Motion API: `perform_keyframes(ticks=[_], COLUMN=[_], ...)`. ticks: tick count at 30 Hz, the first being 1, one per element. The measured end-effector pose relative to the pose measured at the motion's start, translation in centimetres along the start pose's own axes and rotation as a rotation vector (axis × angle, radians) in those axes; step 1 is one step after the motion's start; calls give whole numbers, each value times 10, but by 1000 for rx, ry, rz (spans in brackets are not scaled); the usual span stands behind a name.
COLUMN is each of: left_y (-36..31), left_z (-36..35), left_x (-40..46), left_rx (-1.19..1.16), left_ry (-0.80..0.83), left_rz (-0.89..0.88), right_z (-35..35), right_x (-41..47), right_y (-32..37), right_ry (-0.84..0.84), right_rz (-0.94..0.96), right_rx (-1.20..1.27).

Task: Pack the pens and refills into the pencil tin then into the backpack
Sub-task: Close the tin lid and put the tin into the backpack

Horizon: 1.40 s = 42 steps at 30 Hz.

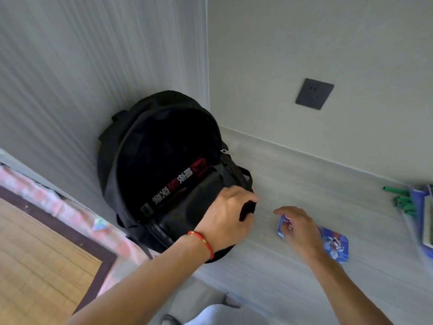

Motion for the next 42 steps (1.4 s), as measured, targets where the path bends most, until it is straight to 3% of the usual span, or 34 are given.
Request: perform_keyframes(ticks=[2,4,7,13,15,20,26,30,34,37,39,42], left_y=[9,16,24,25,18,4,40,56,61,65,75,100], left_z=[-24,-42,-61,-73,-64,1,51,60,69,85,95,101], left_x=[1,2,6,9,9,-10,-33,-41,-49,-56,-55,-43], left_rx=[17,35,12,-4,-32,-78,-59,4,48,35,55,171], left_ry=[50,86,132,132,52,-391,-617,-630,-640,-697,-703,-621], left_rz=[33,57,120,151,116,-49,91,163,191,199,251,421], right_z=[-31,-56,-62,-71,-71,-71,-71,-67,-42,-28,-5,38], right_x=[-12,-30,-38,-29,-25,-15,-20,-20,-7,0,12,31], right_y=[-58,-98,-119,-123,-124,-128,-112,-99,-82,-65,-37,18], right_ry=[270,461,398,390,380,419,384,402,414,593,692,753], right_rz=[-123,-159,-132,-13,19,22,-49,-173,-359,-480,-351,-36], right_rx=[-252,-278,-154,-396,-474,-571,-522,-269,387,795,902,785])
Point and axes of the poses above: each hand's wrist, its own x-axis towards the middle knuckle, its own z-axis out of the back of the hand, y = z × x, the point moved 10 cm from there along x, towards the middle knuckle, and after that the axes turned 15 degrees about -x, right-handed, at the moved point
